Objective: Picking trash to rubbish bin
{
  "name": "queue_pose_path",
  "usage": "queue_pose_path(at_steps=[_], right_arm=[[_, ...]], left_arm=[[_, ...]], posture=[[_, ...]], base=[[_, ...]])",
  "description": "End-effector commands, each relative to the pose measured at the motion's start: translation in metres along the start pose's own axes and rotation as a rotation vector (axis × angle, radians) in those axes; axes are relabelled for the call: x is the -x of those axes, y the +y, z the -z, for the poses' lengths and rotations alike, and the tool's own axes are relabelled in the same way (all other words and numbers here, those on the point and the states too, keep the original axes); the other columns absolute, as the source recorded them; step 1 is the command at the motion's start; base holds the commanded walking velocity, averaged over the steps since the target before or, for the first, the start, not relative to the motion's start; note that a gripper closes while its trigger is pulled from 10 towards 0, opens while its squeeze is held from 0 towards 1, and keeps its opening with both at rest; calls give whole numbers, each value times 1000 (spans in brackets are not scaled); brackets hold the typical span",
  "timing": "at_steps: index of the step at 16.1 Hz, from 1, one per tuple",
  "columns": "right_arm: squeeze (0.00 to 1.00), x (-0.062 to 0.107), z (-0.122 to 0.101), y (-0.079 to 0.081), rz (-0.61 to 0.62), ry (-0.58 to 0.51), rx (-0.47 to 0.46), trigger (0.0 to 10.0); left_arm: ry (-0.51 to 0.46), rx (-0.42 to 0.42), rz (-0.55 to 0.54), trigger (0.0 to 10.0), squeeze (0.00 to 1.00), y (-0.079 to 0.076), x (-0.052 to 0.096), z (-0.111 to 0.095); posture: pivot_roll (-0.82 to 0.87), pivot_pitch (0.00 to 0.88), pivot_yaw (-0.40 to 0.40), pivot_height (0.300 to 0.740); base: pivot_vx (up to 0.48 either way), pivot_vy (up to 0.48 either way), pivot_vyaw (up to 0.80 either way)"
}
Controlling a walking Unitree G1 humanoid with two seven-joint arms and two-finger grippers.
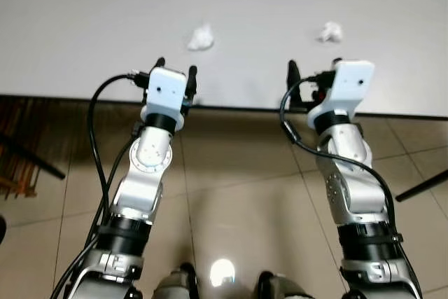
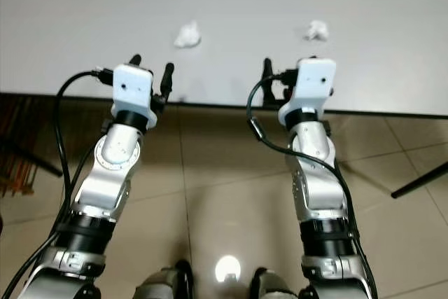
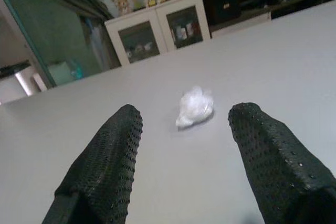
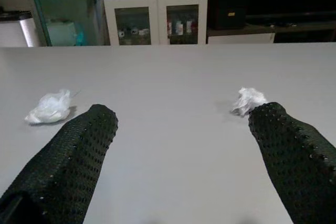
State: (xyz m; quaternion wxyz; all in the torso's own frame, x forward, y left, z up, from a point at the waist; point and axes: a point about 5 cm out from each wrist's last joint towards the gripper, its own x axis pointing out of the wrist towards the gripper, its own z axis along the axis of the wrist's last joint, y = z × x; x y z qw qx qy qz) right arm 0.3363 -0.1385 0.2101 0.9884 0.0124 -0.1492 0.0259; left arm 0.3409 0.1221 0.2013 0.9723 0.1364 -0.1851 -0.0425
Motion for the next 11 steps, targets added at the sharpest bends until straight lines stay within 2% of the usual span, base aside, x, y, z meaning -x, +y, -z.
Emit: queue_pose_path(at_steps=[1,11], right_arm=[[0,2,4,0,-3,16,0,10000],[0,3,4,5,-23,14,-7,10000]], left_arm=[[0,-10,4,10000,0,0,1,0],[-14,-7,19,10000,0,-4,2,-3]], posture=[[-4,222,30,740],[-8,203,28,740]], base=[[349,0,0],[408,0,0]])
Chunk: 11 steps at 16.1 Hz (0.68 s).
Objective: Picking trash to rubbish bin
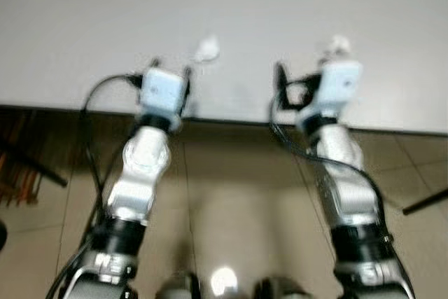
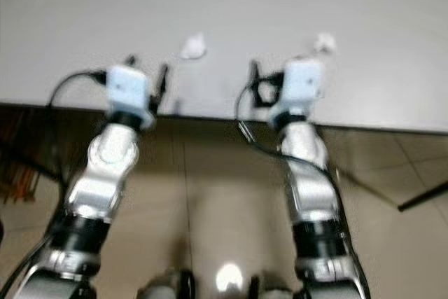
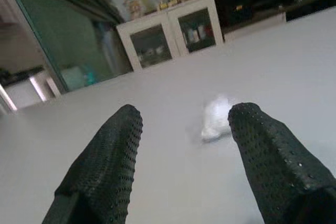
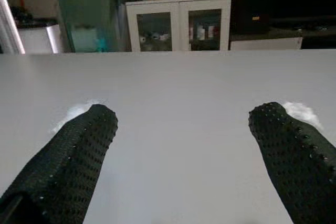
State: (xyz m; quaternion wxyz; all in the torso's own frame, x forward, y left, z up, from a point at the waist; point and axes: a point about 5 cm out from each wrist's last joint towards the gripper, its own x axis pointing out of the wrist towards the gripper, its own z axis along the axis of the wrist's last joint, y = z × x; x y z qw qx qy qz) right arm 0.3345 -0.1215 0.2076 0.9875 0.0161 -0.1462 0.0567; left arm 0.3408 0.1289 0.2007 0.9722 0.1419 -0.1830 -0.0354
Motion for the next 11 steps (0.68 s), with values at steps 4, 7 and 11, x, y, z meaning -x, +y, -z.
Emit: queue_pose_path(at_steps=[4,7,11], right_arm=[[0,2,1,-13,41,8,8,10000],[0,2,2,-13,43,9,7,10000],[0,2,2,-13,48,7,9,10000]], left_arm=[[-20,6,31,10000,0,-11,0,-5],[-18,6,30,10000,0,-11,0,-5],[-12,5,33,10000,0,-11,0,-3]], posture=[[-7,207,27,740],[-7,211,28,740],[-7,221,26,740]], base=[[447,0,0],[453,0,0],[450,0,0]])
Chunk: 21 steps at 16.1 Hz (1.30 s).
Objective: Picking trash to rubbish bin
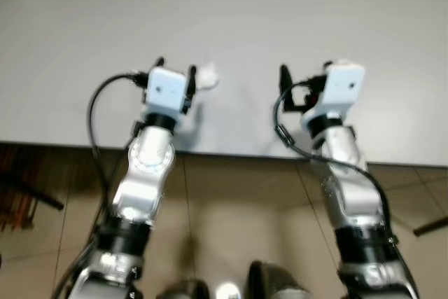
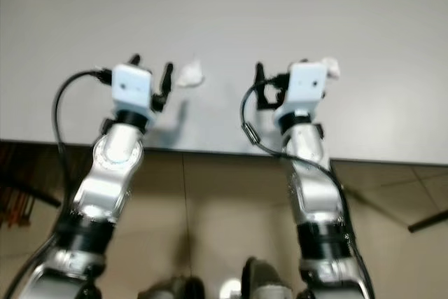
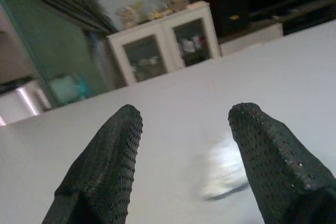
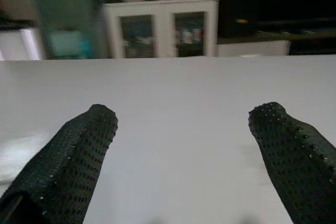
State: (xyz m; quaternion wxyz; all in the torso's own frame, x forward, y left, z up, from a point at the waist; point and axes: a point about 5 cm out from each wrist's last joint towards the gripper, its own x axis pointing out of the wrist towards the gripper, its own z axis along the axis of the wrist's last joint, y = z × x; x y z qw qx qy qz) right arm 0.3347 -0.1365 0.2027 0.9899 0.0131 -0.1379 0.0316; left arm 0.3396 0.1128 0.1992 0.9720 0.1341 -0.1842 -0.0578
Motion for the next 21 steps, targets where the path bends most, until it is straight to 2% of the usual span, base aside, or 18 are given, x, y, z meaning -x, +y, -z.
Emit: queue_pose_path(at_steps=[1,7,8,15,18,21], right_arm=[[0,-1,-3,2,-1,-12,-5,10000],[0,-2,-4,2,5,-19,-11,10000],[0,-2,-4,2,6,-22,-12,10000],[0,-1,-4,5,2,-22,-15,10000],[0,-2,-3,6,3,-19,-16,10000],[0,1,-1,4,10,-9,-7,10000]], left_arm=[[-2,-19,-6,10000,0,4,1,1],[-1,-25,2,10000,0,4,1,2],[-8,-13,36,10000,0,0,1,2],[-17,5,86,10000,0,-8,4,1],[27,89,191,10000,0,-19,10,9],[104,80,280,10000,0,-19,17,27]], posture=[[-7,222,27,740],[-8,204,33,740],[-8,199,34,740],[-7,201,35,740],[-15,210,35,740],[-9,215,43,740]], base=[[454,0,0],[451,0,0],[259,0,0],[0,0,0],[0,0,0],[0,0,0]])
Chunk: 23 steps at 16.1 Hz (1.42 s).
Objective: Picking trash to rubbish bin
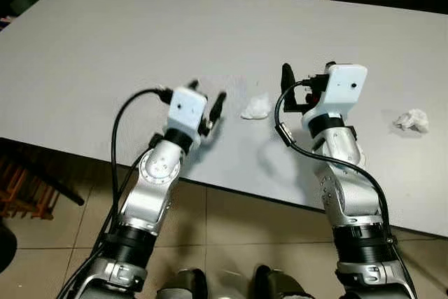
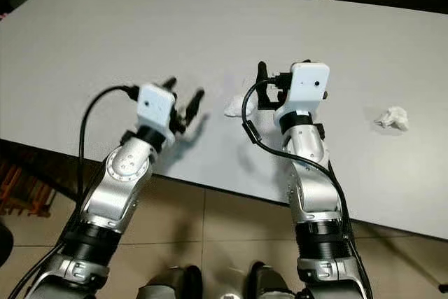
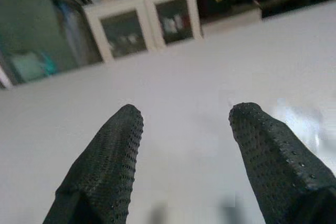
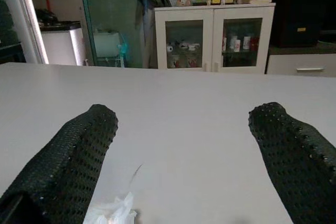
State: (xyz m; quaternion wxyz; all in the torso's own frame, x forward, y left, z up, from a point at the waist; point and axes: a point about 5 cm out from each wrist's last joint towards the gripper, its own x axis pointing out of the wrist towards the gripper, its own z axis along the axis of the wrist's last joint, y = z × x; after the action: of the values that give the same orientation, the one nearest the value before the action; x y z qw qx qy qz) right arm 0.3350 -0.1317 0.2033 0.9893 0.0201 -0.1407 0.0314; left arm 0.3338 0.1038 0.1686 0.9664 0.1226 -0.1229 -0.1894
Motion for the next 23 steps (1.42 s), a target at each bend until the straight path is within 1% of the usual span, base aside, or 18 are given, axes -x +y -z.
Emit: queue_pose_path(at_steps=[1,3,4,5,8,10,11,12,13,15,16,18,19,23], right_arm=[[0,2,1,-2,14,2,12,10000],[0,3,0,-2,16,1,13,10000],[0,6,0,-4,21,2,16,10000],[0,8,0,-6,26,5,17,10000],[0,10,2,-6,26,15,20,10000],[0,13,4,-2,20,26,13,10000],[0,13,4,-1,22,28,12,10000],[0,13,4,-2,29,27,9,10000],[0,14,5,-2,32,30,8,10000],[0,15,6,0,31,35,6,10000],[0,16,6,2,29,37,4,10000],[0,17,5,9,24,37,-9,10000],[0,17,6,10,22,38,-13,10000],[0,18,9,15,23,44,-20,10000]], left_arm=[[40,18,45,10000,0,3,3,8],[61,39,93,10000,0,8,4,13],[79,10,110,10000,0,12,4,18],[76,-11,123,10000,0,14,3,18],[35,-37,123,10000,0,21,-4,7],[-39,-86,76,10000,0,42,-18,-14],[-56,-90,67,10000,749,48,-22,-21],[-58,-80,85,10000,1000,49,-27,-24],[-52,-87,100,10000,1000,46,-28,-23],[-36,-53,163,10000,1000,32,-32,-18],[-35,-43,180,10000,1000,29,-34,-18],[-57,-12,220,10000,1000,25,-41,-23],[-62,-8,225,10000,1000,25,-43,-24],[-59,-9,194,10000,1000,34,-53,-28]], posture=[[-9,219,46,740],[-17,229,45,740],[-24,238,44,740],[-24,248,44,740],[-24,256,47,740],[-23,261,55,740],[-21,270,60,740],[-19,274,62,740],[-20,272,66,740],[-27,267,75,740],[-33,269,82,740],[-31,274,98,740],[-30,274,102,740],[-35,261,129,740]], base=[[0,0,0],[0,0,0],[0,0,0],[0,0,0],[0,0,0],[0,0,0],[0,0,0],[0,0,0],[0,0,0],[0,0,0],[0,0,0],[0,0,0],[0,0,0],[0,0,0]])
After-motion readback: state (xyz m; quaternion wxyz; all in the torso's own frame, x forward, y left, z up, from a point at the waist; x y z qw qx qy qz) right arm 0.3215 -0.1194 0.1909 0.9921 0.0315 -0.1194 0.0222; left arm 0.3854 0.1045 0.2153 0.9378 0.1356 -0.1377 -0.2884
